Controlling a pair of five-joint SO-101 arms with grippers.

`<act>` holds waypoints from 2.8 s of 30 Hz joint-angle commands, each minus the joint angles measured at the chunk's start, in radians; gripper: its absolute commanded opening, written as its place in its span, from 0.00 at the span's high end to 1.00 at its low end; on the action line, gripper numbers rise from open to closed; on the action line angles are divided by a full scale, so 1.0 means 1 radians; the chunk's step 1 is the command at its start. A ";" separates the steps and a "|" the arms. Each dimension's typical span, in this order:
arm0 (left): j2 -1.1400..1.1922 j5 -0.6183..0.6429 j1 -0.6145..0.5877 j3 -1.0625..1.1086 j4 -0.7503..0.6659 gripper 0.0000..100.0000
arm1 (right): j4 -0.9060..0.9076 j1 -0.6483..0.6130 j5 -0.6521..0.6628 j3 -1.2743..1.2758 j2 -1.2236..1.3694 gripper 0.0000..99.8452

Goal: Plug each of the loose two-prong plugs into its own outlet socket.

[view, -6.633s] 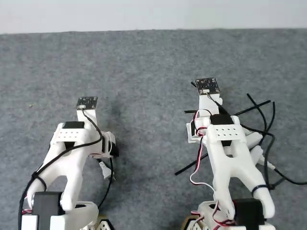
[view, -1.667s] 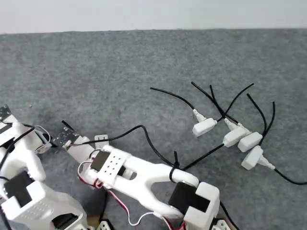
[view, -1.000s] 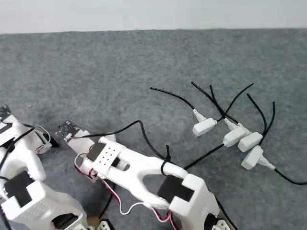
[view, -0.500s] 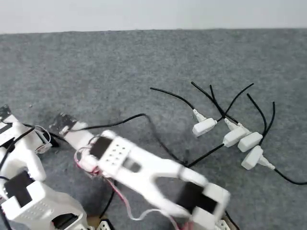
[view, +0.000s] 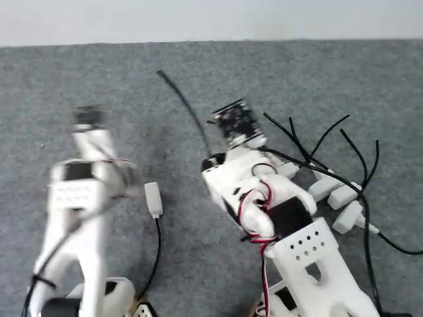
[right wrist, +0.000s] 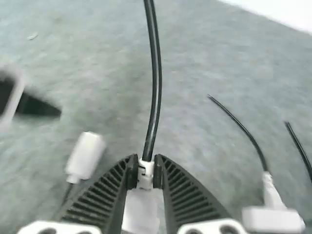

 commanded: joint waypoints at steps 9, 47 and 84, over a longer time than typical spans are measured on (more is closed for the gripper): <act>0.135 0.285 0.473 0.054 -0.144 0.83 | -0.042 0.056 -0.023 0.006 -0.039 0.99; 0.032 -0.091 0.135 -0.005 0.012 0.83 | -0.134 -0.200 0.021 0.129 -0.053 0.99; -0.548 -0.068 -0.103 0.318 -0.161 0.86 | -0.542 -0.263 -0.133 0.278 -0.012 0.99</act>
